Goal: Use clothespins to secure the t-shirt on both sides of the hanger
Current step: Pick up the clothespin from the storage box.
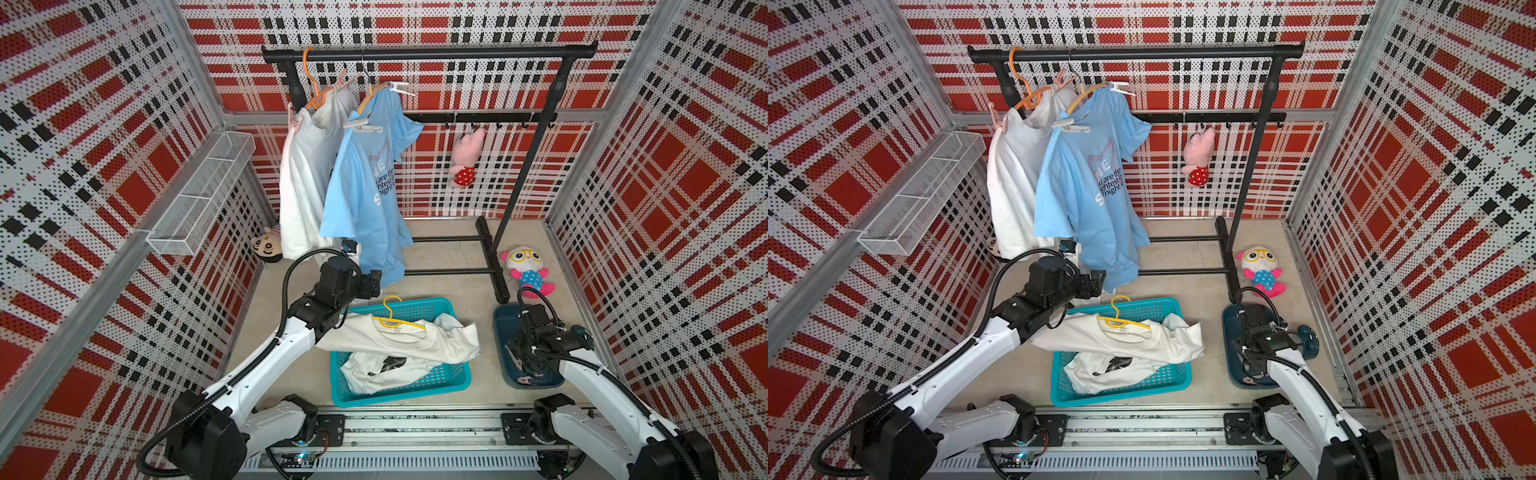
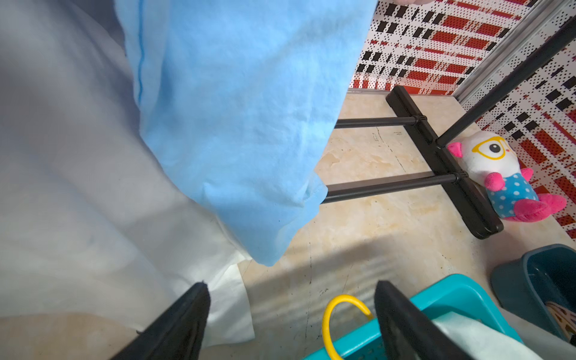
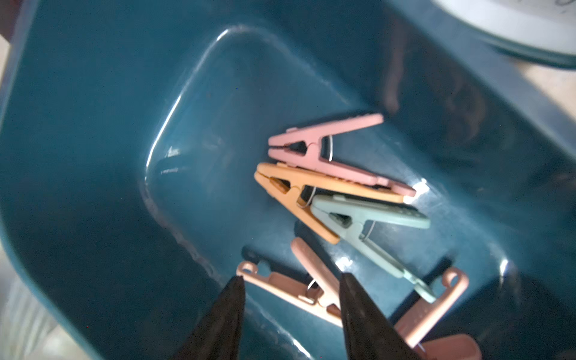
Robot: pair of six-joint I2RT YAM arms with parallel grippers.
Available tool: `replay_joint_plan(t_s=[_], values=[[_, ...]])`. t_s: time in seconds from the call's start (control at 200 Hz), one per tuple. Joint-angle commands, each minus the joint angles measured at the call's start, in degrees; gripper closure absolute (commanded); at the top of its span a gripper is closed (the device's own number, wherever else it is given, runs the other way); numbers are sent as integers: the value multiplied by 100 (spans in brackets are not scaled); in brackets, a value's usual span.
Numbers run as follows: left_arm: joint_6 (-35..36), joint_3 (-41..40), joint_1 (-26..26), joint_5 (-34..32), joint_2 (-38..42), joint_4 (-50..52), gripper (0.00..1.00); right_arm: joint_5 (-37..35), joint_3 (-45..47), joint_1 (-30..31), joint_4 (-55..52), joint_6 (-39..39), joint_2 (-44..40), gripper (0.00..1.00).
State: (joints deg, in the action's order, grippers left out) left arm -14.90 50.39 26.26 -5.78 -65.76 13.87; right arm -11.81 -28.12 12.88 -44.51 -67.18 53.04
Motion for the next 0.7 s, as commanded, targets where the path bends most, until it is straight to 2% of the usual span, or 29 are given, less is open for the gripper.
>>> replay_joint_plan(t_s=[0.0,0.421,0.692], values=[[112,-40,-34,51,-24,-156,14,-210,131,-26,39,-76,42,45],[111,-99,-43,30,32,-155,14,-133,336,-31,563,60,543,57],[96,-89,-43,-8,98,-156,14,-176,411,-23,663,52,604,71]])
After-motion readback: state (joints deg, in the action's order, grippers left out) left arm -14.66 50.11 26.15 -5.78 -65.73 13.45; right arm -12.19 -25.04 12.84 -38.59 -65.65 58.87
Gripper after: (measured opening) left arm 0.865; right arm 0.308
